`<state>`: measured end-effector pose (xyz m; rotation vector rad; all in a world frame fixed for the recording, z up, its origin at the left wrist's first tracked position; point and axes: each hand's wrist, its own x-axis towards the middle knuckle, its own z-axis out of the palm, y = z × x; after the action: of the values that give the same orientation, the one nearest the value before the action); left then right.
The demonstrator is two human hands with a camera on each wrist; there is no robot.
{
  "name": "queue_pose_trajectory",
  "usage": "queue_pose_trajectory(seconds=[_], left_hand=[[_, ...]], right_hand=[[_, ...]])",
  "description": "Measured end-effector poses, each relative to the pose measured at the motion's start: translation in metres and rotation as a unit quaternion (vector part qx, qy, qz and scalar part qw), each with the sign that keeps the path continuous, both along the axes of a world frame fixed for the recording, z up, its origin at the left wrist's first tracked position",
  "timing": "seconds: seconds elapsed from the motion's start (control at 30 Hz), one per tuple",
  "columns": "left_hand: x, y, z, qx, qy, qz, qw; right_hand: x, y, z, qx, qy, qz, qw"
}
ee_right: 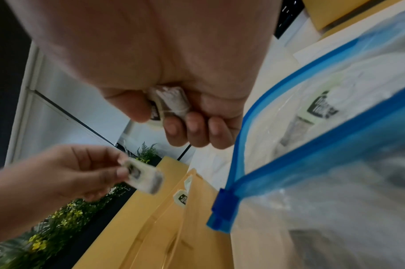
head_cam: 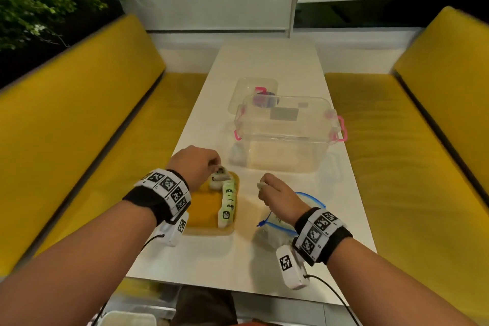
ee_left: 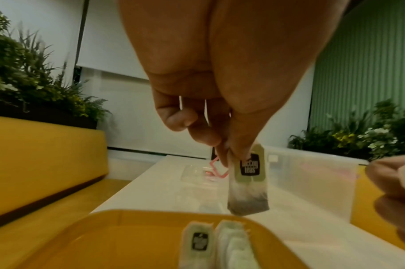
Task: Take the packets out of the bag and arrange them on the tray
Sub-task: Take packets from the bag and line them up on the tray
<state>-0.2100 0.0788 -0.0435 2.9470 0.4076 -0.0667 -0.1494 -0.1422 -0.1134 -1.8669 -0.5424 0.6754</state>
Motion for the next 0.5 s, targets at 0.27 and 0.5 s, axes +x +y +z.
queue_pose_trajectory(seconds=[0.27,0.5], left_hand=[[0.009,0.022,-0.030,0.033,0.176,0.026,0.984],[0.030,0.022,-0.046,0.040,0.186,0.025,0.981]], right_hand=[[0.010,0.026,0.003,-0.016,0.000,0.039,0.999],[0.015,0.037,-0.002,0.005,-0.009,0.045,0.999]])
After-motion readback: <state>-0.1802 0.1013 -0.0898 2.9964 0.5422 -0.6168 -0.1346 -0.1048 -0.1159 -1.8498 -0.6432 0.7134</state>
